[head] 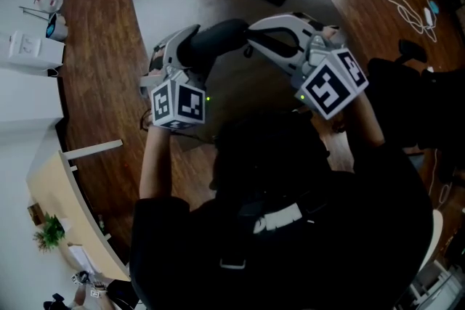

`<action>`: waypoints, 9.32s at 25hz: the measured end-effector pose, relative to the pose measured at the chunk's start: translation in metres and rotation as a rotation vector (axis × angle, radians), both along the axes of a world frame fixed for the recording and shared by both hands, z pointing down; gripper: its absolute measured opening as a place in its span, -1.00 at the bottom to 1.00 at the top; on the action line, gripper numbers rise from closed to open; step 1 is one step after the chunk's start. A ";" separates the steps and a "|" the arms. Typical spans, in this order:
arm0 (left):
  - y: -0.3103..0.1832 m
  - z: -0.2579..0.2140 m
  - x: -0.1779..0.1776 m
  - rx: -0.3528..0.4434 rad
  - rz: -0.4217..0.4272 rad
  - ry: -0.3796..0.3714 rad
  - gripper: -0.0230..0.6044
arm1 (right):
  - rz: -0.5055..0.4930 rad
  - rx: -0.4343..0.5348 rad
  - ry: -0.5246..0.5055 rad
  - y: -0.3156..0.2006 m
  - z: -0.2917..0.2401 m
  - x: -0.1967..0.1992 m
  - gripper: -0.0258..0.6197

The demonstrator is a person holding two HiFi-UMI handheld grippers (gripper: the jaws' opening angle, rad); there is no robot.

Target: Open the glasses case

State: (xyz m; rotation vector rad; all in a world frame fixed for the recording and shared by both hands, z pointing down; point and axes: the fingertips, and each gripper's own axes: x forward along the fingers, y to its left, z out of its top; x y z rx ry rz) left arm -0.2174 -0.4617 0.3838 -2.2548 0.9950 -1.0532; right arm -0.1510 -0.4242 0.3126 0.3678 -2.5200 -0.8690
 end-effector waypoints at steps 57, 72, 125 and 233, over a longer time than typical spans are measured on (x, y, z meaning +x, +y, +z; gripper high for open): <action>0.020 -0.028 0.051 -0.422 0.299 1.059 0.18 | -0.384 -1.101 -0.859 -0.016 -0.041 0.051 0.09; -0.018 -0.008 -0.002 -0.587 -0.074 1.505 -0.63 | 0.086 -0.814 -0.879 -0.069 -0.012 0.080 0.02; 0.051 0.023 -0.048 -0.088 -0.350 1.141 -0.55 | 0.634 -0.731 -0.446 -0.087 0.233 -0.011 -0.34; 1.081 -0.072 0.327 -0.086 -0.197 0.946 -0.93 | 0.432 -0.526 -0.924 1.045 -0.014 0.285 -0.91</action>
